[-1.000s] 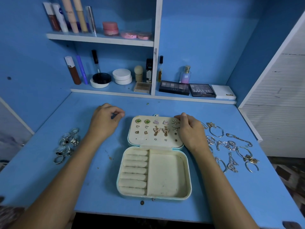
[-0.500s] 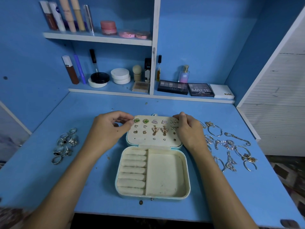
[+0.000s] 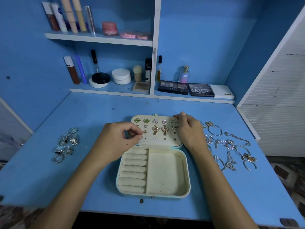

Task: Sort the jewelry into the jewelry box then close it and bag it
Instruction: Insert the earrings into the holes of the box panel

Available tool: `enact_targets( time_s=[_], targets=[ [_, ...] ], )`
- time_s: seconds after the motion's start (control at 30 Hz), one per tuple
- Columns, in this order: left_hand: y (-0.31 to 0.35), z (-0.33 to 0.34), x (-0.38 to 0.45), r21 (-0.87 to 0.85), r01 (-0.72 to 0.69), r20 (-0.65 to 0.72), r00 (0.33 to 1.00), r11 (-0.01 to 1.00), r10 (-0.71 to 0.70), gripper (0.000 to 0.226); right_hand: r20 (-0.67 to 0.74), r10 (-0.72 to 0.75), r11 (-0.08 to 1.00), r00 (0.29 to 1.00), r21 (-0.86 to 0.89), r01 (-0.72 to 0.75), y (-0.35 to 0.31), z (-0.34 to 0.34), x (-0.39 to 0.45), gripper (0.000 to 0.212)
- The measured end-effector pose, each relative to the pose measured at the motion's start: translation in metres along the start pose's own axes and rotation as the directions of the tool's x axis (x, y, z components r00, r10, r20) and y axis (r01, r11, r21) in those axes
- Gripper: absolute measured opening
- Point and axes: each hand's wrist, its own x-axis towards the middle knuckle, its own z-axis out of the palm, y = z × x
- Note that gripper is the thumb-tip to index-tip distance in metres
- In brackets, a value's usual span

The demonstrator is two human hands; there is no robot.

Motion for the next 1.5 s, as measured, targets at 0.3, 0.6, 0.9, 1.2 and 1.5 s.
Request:
enact_targets(
  time_s=[0.3,0.6,0.9,1.2,1.5],
  targets=[
    [0.003,0.001,0.001,0.08,-0.055,0.023,0.998,0.995,0.053,0.015,-0.005,-0.008,1.0,1.0,-0.002,0.008,0.002,0.0,0.001,0.045],
    [-0.003,0.002,0.007,0.095,-0.119,0.081,0.99,0.988,0.112,0.017,-0.004,-0.009,1.0,1.0,-0.001,0.009,0.001,0.0,0.0,0.045],
    [-0.013,-0.003,0.017,0.158,-0.134,-0.007,0.991,0.978,0.137,0.025,-0.003,-0.016,1.0,1.0,0.006,0.016,0.0,0.0,-0.001,0.046],
    [-0.02,-0.006,0.028,0.131,0.214,0.244,0.939,0.968,-0.241,0.105,-0.014,-0.001,0.998,1.0,0.065,0.002,-0.003,-0.002,-0.002,0.045],
    [-0.005,0.0,0.024,0.188,0.221,0.219,0.94,0.957,-0.261,0.083,-0.027,-0.007,0.995,1.0,0.103,0.009,-0.003,-0.002,-0.004,0.045]
  ],
)
